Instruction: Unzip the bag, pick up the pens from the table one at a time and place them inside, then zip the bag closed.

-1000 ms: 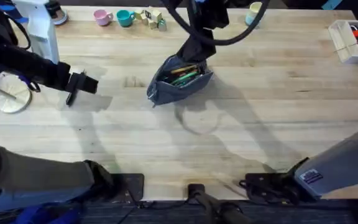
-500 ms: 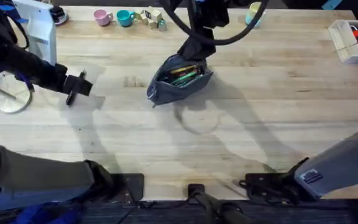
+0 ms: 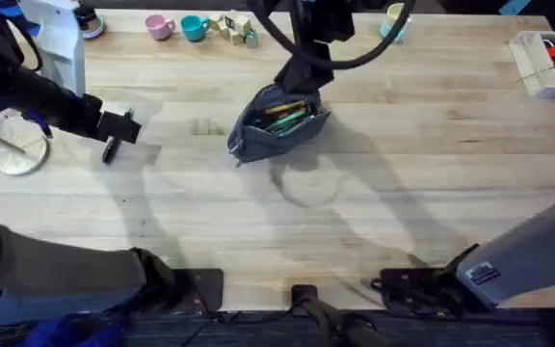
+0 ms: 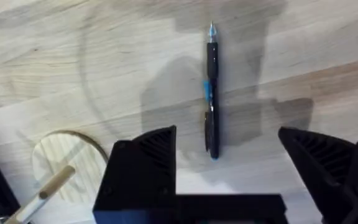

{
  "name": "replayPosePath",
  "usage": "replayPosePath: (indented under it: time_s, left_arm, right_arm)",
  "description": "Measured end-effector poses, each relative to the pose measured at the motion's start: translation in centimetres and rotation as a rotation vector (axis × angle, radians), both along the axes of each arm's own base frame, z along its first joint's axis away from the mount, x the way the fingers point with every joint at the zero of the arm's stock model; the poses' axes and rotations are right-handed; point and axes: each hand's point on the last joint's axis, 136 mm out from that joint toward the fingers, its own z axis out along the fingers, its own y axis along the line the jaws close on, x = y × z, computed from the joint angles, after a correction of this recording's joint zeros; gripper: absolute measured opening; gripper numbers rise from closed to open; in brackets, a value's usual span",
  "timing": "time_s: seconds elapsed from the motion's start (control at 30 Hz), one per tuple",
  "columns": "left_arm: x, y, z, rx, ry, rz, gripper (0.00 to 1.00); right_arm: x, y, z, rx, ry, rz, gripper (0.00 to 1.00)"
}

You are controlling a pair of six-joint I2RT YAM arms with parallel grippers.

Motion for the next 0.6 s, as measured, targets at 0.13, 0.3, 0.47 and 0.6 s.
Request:
replayPosePath:
  time_s: [0.13,0.3,0.47,0.6]
  left_arm:
    - [0.0,0.0,-1.3,-0.018,0.031,0.000,0.996]
    - [-0.4,-0.2,-4.1,-0.062,0.107,0.000,0.995]
    - [-0.2,-0.1,-4.7,-0.069,0.122,0.000,0.996]
    - [-0.1,0.0,-4.7,-0.071,0.126,0.000,0.972]
  right_arm:
    - [0.2,0.1,0.1,0.006,-0.009,0.000,0.997]
    - [0.2,0.2,0.2,0.008,-0.012,0.000,0.997]
    - [0.3,0.2,0.2,0.011,-0.016,0.000,0.998]
    - [0.3,0.2,0.3,0.012,-0.017,0.000,0.997]
